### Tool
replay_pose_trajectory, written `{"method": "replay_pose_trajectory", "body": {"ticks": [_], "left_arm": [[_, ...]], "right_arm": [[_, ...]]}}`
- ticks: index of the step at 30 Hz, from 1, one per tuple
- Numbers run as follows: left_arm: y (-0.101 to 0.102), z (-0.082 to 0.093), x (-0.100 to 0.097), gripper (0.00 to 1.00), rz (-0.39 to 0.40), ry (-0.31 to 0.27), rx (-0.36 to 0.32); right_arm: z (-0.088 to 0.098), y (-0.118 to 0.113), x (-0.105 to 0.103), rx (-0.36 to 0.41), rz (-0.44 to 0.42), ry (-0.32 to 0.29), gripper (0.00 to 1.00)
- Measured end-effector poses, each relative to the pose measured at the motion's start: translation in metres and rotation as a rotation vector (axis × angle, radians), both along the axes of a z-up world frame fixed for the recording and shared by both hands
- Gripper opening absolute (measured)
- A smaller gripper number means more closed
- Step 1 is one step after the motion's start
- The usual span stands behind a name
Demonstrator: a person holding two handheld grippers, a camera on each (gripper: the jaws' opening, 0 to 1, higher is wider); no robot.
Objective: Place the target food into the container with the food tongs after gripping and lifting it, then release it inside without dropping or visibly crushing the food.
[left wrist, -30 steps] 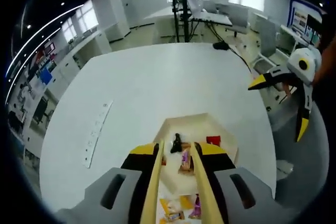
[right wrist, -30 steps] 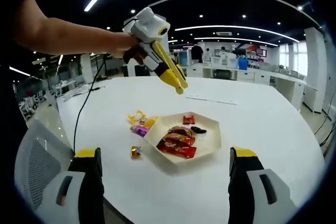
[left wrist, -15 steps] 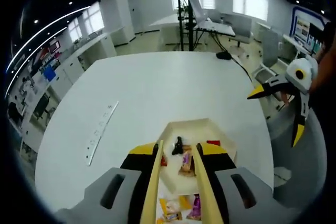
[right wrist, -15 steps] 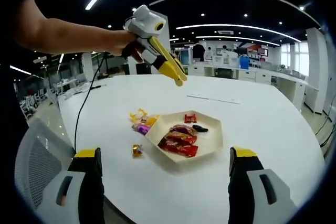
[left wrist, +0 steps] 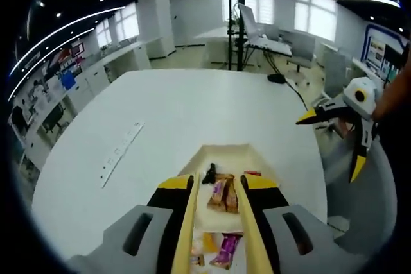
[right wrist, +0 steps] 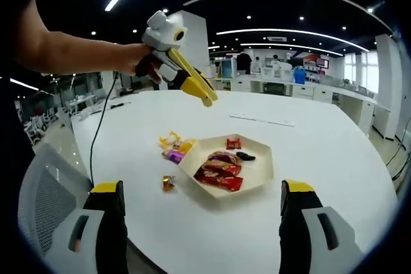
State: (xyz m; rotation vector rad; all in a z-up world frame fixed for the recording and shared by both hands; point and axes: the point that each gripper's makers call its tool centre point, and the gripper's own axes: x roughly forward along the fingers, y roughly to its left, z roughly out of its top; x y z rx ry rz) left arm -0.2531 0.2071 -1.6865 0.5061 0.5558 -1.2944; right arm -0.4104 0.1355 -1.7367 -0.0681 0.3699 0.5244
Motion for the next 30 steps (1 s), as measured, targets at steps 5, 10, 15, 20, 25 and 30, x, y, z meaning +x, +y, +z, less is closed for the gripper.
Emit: {"method": "replay_pose_trajectory", "body": {"ticks": [5, 10, 15, 20, 25, 30], "left_arm": [[0.015, -0.006, -0.008, 0.26, 0.013, -0.005, 0.005], [0.028, -0.008, -0.013, 0.26, 0.051, 0.005, -0.022], [0.038, -0.012, -0.022, 0.26, 0.079, 0.002, -0.038], [0.042, -0.010, -0.035, 0.26, 0.125, 0.014, -0.094], [0.046, -0.017, -0.048, 0.26, 0.132, -0.011, -0.073], [0.045, -0.021, -0.061, 0.26, 0.120, -0.002, -0.073]], "right_arm": [[-0.001, 0.001, 0.000, 0.000, 0.005, 0.002, 0.99], [-0.001, 0.002, -0.001, -0.005, 0.008, 0.005, 0.99], [-0.002, 0.003, -0.001, -0.007, 0.013, 0.006, 0.99], [-0.002, 0.004, -0.001, -0.011, 0.018, 0.007, 0.99], [-0.002, 0.004, -0.002, -0.005, 0.019, 0.007, 0.99], [-0.002, 0.004, -0.002, -0.004, 0.020, 0.007, 0.99]]}}
